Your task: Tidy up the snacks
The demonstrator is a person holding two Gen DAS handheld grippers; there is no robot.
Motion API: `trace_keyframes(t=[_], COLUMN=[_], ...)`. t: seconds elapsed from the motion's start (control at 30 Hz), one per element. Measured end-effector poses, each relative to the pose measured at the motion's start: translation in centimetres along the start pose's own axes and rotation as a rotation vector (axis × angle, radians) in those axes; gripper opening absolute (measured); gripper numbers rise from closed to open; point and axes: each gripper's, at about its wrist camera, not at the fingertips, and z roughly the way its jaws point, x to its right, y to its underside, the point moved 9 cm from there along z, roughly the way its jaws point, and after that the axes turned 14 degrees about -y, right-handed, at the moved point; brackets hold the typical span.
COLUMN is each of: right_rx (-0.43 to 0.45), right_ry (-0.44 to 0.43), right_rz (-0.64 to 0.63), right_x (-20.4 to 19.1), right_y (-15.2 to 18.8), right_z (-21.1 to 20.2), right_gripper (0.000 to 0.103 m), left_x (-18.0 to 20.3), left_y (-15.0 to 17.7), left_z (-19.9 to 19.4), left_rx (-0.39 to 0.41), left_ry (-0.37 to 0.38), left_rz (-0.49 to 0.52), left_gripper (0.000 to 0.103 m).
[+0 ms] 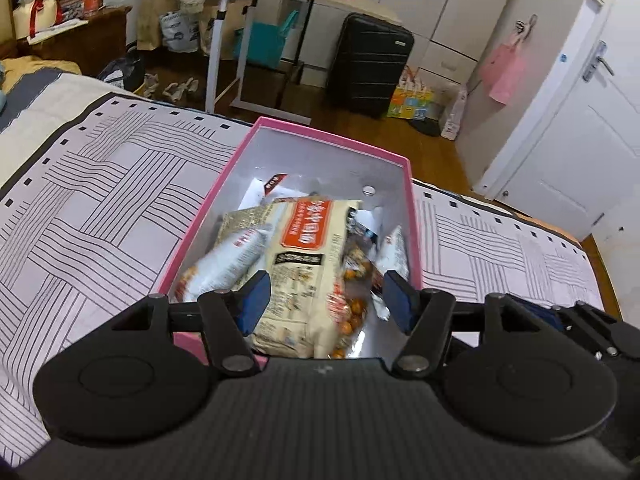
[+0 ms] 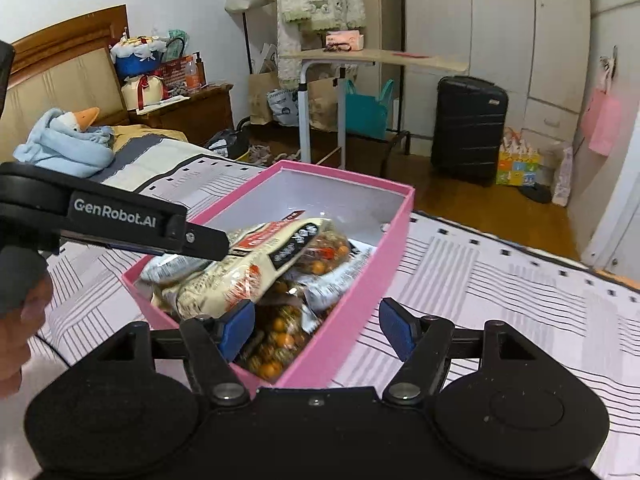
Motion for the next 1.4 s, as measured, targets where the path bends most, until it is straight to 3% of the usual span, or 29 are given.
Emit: trace_keyframes(t=[0.33, 0.63, 0.83, 1.13, 1.27, 1.4], right_rx=[0.083, 0.109, 0.121, 0.118, 0.109, 0.086], right_ry=[0.105, 0.218, 0.259, 0.288, 0.327, 0.411], right_rz=[0.016, 0.122, 0.157, 0.167, 0.157, 0.155], right_x=[-0.1, 1.3, 1.7, 1.2, 1.0, 1.2], right_y=[0.7, 2.8, 4.0, 5.4, 5.7, 6.1], right_z=[-8.6, -13.7, -15.5, -16.8, -16.9, -17.2], right_gripper=[0.079, 0.084, 0.086, 0.086, 0.1, 0.103], left_x=[1.7, 3.9, 4.5, 4.7, 4.9, 5.2], left_y=[1.5, 3.5, 4.3, 5.5, 6.2, 6.8], left_z=[-6.8, -12.0, -14.6, -15.9, -16.0, -15.8], left_rx=[0.064, 0.118, 0.159, 0.195, 0.207, 0.217], left_ry=[0.033, 0.06, 0.1, 0.079, 0.061, 0.03], left_rz=[0.094, 0.171, 0.15, 0.16, 0.176, 0.197], left_gripper=[0.066, 0.081, 0.089, 0.094, 0.1, 0.103])
